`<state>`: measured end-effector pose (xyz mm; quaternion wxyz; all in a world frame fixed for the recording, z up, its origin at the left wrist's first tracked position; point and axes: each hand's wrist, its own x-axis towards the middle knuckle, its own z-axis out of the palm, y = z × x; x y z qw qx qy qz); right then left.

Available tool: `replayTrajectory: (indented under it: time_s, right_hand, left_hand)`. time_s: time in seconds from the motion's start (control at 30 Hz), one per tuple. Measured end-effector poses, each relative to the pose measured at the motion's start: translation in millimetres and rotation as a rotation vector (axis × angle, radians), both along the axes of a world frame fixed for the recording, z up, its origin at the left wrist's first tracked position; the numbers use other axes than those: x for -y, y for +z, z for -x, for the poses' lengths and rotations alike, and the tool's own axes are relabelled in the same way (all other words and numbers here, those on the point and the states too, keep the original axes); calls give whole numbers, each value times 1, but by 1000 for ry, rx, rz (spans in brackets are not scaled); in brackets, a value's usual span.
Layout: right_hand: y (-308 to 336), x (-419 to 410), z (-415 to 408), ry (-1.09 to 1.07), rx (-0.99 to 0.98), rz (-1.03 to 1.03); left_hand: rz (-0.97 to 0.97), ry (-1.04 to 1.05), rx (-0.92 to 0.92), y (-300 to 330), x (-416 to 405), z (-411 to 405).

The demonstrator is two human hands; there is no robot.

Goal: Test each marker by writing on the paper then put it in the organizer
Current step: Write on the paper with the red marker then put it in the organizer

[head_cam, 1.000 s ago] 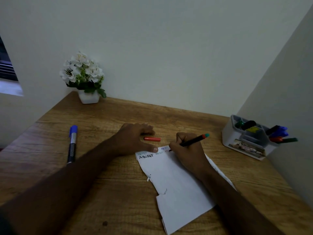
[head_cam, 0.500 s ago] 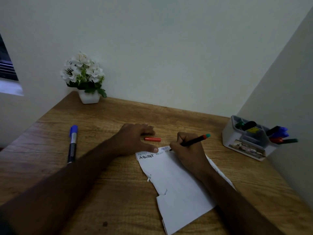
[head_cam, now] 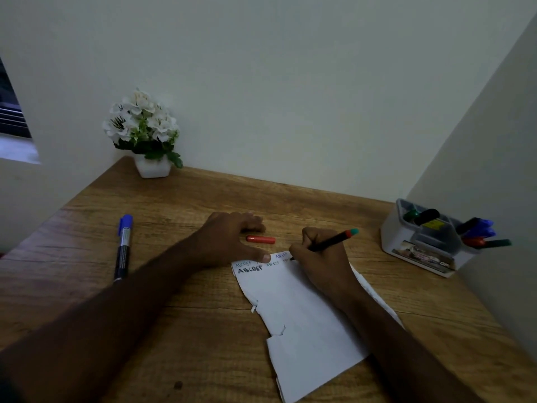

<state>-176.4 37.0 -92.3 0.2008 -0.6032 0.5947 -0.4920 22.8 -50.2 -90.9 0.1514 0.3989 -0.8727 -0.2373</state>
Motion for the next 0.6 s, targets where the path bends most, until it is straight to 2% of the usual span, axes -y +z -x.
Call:
replayTrajectory:
  time_s: [0.13,0.3,0.6]
  right_hand:
    - [7,-2,6,-51,146,22]
    - [5,-3,7,26,51,24]
    - [0,0,9,46,6,23]
  left_hand:
    - [-5,5,6,2,-1,1]
    - [3,7,-9,3,-1,1]
    - [-6,8,-6,4,-3,1]
